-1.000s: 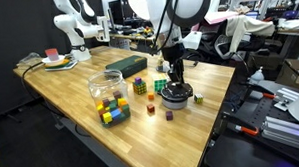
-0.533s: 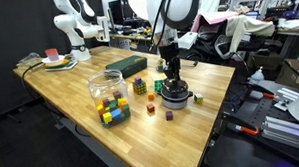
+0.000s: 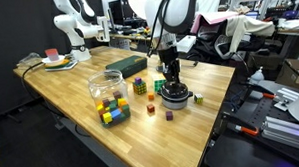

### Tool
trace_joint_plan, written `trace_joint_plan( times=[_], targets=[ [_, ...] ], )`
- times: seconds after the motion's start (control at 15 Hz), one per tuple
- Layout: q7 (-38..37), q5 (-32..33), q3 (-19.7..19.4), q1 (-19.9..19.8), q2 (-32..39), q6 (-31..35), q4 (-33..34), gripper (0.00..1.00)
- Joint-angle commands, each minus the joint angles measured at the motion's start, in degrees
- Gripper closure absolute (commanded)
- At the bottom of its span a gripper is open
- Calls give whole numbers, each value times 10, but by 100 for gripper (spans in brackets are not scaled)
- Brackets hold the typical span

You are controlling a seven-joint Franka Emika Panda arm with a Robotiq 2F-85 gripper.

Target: Take the kid and cover the pot

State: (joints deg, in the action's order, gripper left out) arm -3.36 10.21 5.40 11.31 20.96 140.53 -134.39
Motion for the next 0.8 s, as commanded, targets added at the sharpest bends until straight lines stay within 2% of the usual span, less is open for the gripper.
trace_joint_plan(
  times=[0.0,0.67,0.73],
  targets=[
    [30,-25,13,-13,5,-15,10,92],
    [37,-33,9,-12,28,-32,25,92],
    [36,-31,9,-11,28,-33,26,88]
  ],
)
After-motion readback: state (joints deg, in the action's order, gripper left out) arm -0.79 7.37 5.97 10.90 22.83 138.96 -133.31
